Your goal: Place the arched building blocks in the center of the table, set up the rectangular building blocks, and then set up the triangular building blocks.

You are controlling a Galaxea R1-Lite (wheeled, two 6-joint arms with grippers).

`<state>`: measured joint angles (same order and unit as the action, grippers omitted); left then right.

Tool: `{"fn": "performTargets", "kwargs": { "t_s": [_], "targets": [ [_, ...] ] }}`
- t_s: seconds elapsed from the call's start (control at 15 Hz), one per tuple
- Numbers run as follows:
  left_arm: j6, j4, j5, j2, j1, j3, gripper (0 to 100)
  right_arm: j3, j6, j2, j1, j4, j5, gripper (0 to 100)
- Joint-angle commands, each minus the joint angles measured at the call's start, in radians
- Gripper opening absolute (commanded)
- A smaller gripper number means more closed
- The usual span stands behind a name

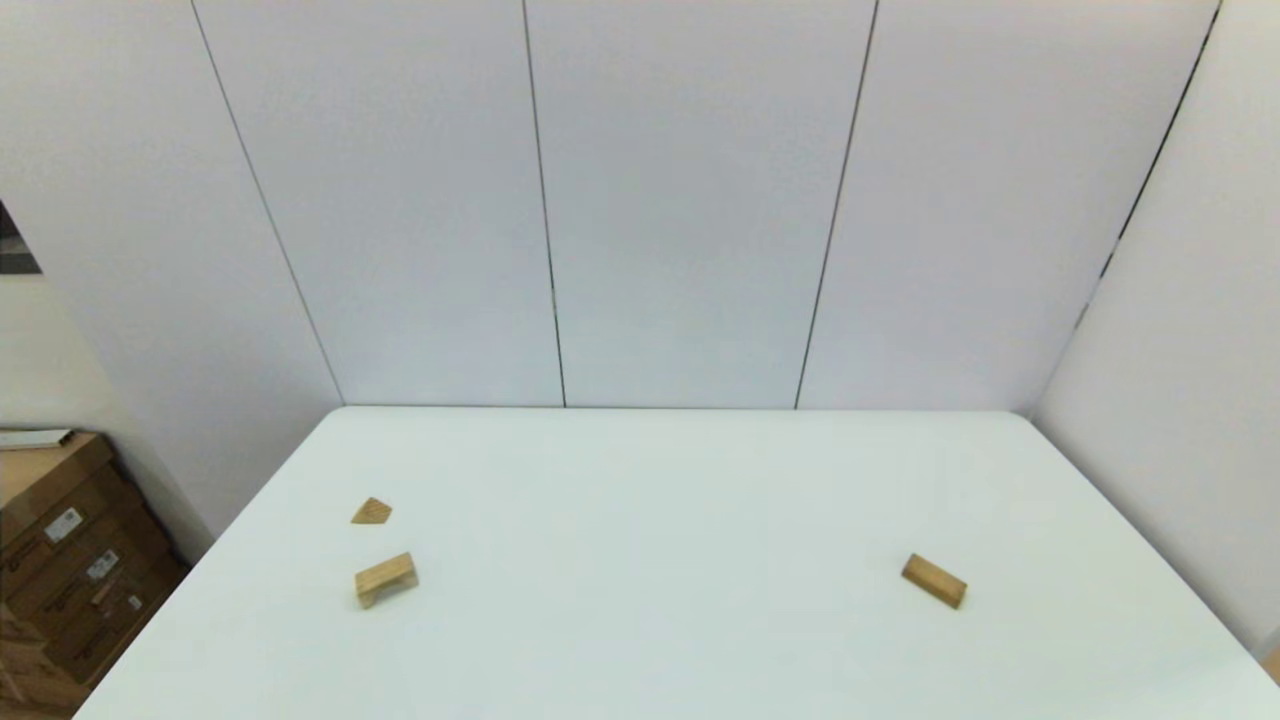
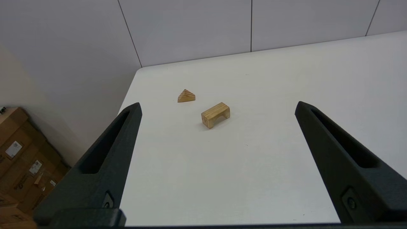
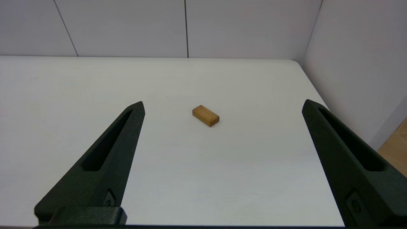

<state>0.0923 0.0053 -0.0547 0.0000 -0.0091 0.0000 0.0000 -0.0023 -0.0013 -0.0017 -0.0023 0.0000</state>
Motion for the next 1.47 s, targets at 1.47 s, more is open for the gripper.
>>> {"fn": "performTargets", "kwargs": {
  "t_s": [1.47],
  "targets": [
    [0.004,0.001,-0.001,0.002,0.0,0.0,100,0.0,-0.001,0.001,0.0,-0.001,0.0,100]
  ]
}}
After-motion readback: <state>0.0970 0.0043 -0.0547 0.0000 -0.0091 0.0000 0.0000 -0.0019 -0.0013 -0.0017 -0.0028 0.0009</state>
